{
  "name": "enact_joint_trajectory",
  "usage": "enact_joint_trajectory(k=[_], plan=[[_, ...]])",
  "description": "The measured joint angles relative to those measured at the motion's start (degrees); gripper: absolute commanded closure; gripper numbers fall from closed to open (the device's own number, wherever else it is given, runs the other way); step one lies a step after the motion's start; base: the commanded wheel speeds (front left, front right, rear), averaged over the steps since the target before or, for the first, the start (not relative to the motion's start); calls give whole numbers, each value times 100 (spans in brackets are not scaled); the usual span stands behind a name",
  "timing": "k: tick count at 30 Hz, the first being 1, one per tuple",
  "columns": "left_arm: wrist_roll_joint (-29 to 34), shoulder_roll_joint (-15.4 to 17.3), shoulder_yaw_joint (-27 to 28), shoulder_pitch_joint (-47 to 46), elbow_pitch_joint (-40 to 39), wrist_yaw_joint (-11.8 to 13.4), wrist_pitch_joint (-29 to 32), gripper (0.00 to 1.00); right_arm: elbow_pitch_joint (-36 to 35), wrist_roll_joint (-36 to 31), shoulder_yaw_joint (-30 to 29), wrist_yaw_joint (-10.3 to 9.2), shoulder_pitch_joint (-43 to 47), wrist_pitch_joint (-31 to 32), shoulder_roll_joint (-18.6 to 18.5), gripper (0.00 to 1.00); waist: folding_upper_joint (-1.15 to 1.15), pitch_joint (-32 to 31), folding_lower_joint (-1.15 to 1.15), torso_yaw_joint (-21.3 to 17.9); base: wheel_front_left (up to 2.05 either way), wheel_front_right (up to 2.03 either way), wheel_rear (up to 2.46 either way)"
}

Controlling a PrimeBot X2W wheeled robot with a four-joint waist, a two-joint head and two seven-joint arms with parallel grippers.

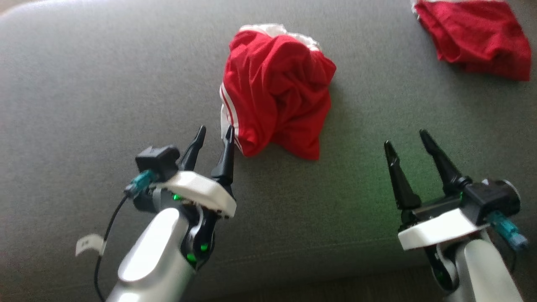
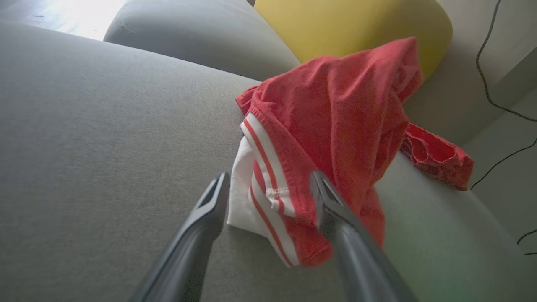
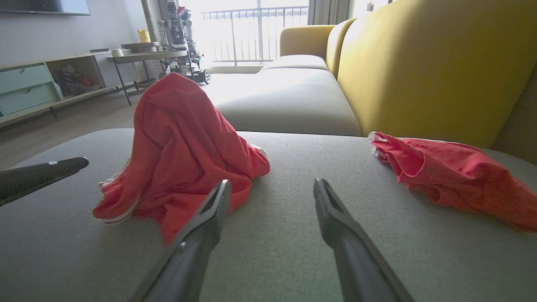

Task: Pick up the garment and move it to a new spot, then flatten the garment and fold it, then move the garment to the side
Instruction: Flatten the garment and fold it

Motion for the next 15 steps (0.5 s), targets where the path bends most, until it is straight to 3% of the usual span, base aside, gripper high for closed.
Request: enact_joint_trajectory(k=[15], plan=[[-648, -14, -549, -672, 832, 127, 0, 0, -32, 35, -69, 0, -282, 0, -1, 0, 0, 448, -1, -168, 0, 0, 0]])
